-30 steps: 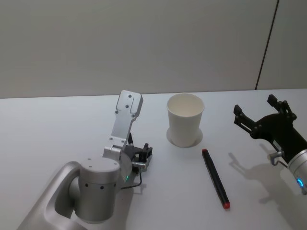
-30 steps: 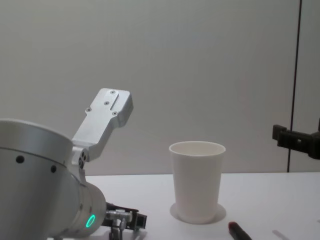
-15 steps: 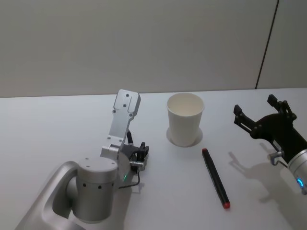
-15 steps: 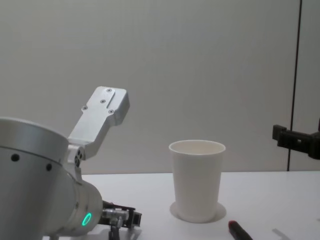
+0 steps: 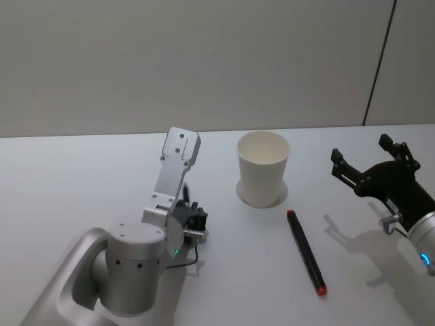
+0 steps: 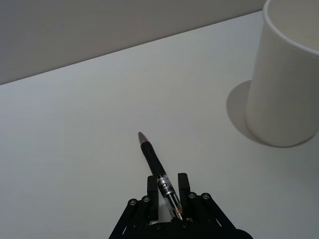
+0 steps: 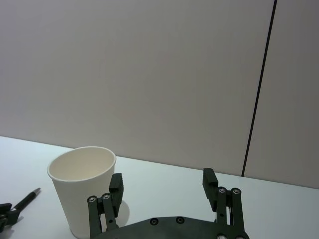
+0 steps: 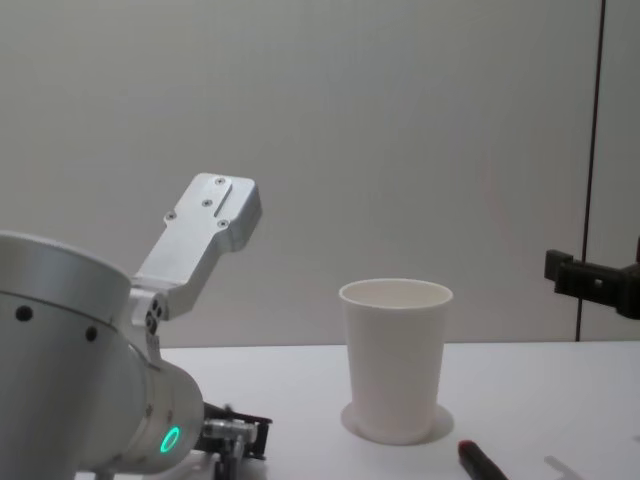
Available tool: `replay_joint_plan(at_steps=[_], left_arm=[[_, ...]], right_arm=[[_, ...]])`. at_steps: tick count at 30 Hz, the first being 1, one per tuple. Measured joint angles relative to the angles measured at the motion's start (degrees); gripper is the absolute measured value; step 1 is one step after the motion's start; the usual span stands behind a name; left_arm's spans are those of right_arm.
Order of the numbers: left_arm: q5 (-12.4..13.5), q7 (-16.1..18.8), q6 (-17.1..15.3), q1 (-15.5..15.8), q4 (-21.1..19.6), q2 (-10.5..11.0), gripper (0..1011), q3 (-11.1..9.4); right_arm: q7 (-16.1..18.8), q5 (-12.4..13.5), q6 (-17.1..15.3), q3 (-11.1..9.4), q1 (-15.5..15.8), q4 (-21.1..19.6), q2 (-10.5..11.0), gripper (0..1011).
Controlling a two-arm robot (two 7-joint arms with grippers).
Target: Place the pen into the pen holder.
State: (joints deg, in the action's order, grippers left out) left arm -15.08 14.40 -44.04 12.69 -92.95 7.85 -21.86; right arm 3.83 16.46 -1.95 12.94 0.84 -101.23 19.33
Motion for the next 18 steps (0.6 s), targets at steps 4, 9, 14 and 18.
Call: replay_joint_plan(at_steps=[4,9,14,18], left_arm=[[0.41,-0.95,-0.25,-0.04,-0.05,-0.02,148,0.00],[0.98,-2.31,-0.56,-0.10,-0.09,-0.12,131,-0.02],[1.40,-3.35,-0.85,-0.15,-0.12,-0.23,132,-0.06],[1.85,-4.15,-0.97,-0.23,-0.13,-0.29,132,-0.11]], right_arm=[[0.00,0.00,0.00,0.00,0.00,0.00,0.00,1002],[0.00,0.00,0.00,0.00,0.00,0.00,0.00,1002],[0.00,0.00,0.00,0.00,0.00,0.00,0.00,1002],[0.00,0.00,0.00,0.00,0.00,0.00,0.00,1002]])
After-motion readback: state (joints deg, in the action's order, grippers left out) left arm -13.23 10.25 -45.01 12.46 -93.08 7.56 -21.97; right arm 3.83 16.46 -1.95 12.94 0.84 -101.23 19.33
